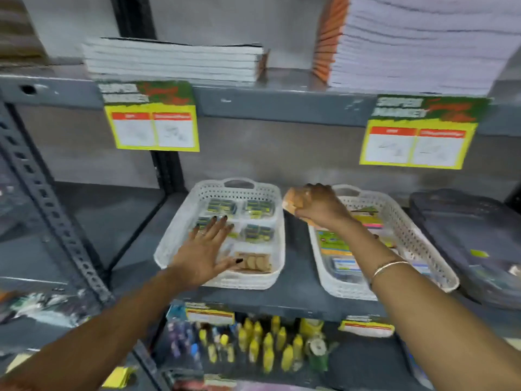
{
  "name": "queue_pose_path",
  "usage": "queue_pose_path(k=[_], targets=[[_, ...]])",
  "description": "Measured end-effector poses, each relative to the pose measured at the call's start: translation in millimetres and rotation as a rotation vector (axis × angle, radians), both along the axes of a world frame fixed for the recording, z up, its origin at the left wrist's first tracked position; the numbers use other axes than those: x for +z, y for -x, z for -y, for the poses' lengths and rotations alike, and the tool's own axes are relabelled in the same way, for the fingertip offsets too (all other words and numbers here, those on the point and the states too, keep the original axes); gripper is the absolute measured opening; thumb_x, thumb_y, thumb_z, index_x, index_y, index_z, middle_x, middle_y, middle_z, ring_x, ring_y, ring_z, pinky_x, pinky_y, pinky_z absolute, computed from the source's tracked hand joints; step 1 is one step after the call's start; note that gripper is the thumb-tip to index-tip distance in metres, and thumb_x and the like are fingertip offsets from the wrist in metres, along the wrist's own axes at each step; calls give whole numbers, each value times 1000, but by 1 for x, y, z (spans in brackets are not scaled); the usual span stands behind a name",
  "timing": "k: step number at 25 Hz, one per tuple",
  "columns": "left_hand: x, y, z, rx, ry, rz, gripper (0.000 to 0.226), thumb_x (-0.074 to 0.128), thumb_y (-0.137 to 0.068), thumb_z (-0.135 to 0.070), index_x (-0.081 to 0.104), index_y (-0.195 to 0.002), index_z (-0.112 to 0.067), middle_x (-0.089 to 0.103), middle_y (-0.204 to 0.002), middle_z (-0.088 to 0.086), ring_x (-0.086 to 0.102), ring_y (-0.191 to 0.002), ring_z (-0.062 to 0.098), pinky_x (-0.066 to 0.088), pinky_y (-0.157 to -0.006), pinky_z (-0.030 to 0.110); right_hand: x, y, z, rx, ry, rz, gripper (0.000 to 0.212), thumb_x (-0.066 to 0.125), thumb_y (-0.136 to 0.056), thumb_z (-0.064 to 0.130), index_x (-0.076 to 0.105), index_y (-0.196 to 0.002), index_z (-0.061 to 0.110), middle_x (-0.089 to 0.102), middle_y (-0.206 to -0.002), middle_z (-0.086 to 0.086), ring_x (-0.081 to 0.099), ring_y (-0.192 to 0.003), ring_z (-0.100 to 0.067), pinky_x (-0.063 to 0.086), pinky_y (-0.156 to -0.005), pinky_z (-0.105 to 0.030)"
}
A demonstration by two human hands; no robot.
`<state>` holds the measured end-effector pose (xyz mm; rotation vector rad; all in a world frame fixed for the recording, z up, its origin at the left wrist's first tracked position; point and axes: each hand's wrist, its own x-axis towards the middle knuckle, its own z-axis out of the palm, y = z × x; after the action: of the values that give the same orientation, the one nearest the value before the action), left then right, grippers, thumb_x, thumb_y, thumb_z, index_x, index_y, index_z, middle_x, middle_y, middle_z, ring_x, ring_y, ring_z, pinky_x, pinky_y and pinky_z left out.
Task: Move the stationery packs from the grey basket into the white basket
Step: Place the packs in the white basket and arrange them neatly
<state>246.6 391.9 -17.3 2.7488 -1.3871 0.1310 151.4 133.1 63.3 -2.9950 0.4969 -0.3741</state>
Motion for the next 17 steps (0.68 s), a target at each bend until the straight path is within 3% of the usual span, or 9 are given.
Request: queue_pose_path(k=[3,5,9,13,17], targets=[[-1,-15,-41,-26,-23,46,90,0,-74,-78,8,-147,-26,5,-160,0,2,-147,19,6,-118,43,-26,-32,-69,65,-197,-41,49,70,-75,35,60,-118,13,60,-123,-16,51,-119,-31,41,-96,-34],[-4,-15,-50,-38,31,21,105,-15,-63,-82,13,-147,-25,12,-159,1,7,-146,20,8,-118,44,-45,-37,-90,109,-214,-153,52,70,-76,36,58,-121,13,59,-124,-16,47,-122,-31,39,-99,-34],[-13,-16,-60,-19,80,-37,108,-17,-63,-82,17,-146,-23,16,-158,1,6,-146,20,9,-118,46,-74,-38,-105,129,-129,-391,54,65,-79,41,55,-121,8,52,-129,-17,42,-126,-34,38,-104,-42],[-17,-15,-60,12,83,-38,116,-25,-56,-82,22,-145,-23,20,-157,0,16,-145,19,15,-117,46,-79,-38,-109,108,-113,-429,68,67,-79,35,40,-139,17,42,-143,-12,35,-135,-32,41,-106,-44],[-17,-14,-60,29,87,-27,119,-32,-52,-79,20,-144,-25,18,-158,-2,19,-144,16,15,-117,45,-83,-38,-115,92,-36,-422,67,67,-83,32,36,-141,20,46,-144,-7,46,-130,-29,42,-99,-43]])
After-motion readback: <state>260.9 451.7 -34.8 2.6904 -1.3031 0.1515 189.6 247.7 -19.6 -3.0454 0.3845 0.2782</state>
